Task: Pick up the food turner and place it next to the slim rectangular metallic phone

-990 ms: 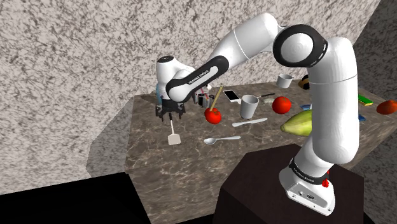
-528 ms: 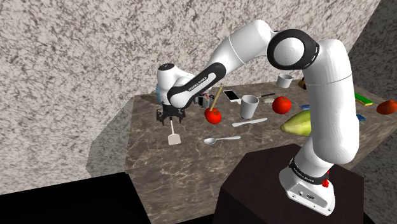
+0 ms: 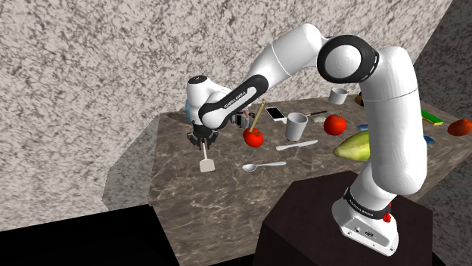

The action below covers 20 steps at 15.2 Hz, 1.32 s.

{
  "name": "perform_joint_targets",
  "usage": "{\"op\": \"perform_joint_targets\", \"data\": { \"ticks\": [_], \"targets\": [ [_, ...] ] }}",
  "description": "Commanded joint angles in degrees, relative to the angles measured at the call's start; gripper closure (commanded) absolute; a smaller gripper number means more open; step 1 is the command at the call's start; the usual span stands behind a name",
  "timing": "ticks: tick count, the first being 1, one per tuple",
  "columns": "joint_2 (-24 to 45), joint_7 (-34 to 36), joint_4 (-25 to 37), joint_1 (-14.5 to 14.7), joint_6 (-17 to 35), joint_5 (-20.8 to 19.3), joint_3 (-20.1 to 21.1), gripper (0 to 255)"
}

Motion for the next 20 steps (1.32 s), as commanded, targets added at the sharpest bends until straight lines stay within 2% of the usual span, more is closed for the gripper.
{"op": "perform_joint_targets", "data": {
  "ticks": [1, 8, 20],
  "targets": [
    [0.0, 0.0, 0.0, 0.0, 0.0, 0.0, 0.0, 255],
    [0.0, 0.0, 0.0, 0.0, 0.0, 0.0, 0.0, 255],
    [-5.4, -1.9, 1.6, -1.0, -6.7, 2.5, 1.5, 255]
  ]
}}
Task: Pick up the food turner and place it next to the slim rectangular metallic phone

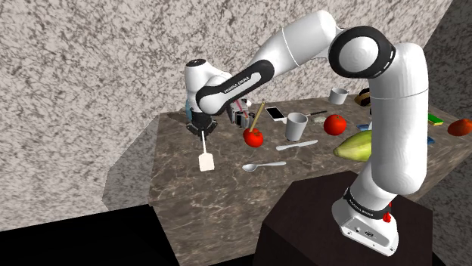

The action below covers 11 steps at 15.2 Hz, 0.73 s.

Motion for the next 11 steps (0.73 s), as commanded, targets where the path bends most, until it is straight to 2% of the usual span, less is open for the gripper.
{"op": "perform_joint_targets", "data": {
  "ticks": [1, 4, 11],
  "targets": [
    [-0.7, -0.3, 0.6, -0.1, -1.2, 0.4, 0.2, 255],
    [-1.8, -0.7, 1.3, -0.3, -3.0, 0.9, 0.5, 255],
    [-10.9, -9.2, -12.0, -7.7, 2.3, 4.3, -0.4, 255]
  ]
}}
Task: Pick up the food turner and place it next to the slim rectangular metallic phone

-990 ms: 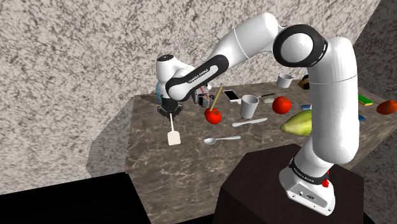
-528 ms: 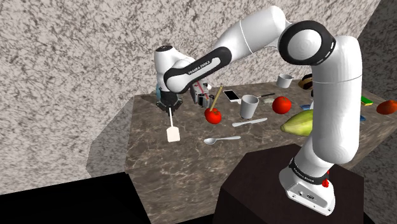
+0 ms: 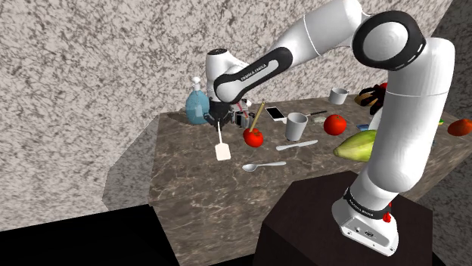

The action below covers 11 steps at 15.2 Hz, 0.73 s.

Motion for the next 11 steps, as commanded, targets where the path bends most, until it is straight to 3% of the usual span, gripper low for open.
{"op": "perform_joint_targets", "data": {
  "ticks": [1, 11],
  "targets": [
    [-2.5, -2.7, -3.6, -2.0, 1.4, 1.1, -0.4, 255],
    [-11.6, -17.6, -15.7, -10.9, 5.7, 5.7, -4.3, 255]
  ]
}}
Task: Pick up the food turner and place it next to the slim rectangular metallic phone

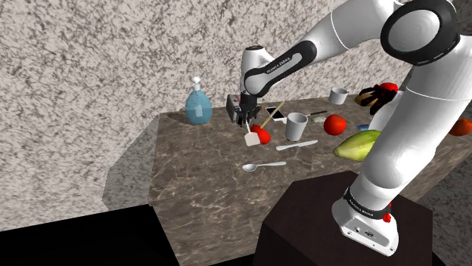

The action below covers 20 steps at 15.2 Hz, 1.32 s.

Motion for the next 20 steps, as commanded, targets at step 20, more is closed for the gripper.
{"op": "perform_joint_targets", "data": {
  "ticks": [20],
  "targets": [
    [-3.9, -33.0, -4.7, -16.0, 1.8, 4.9, -13.8, 255]
  ]
}}
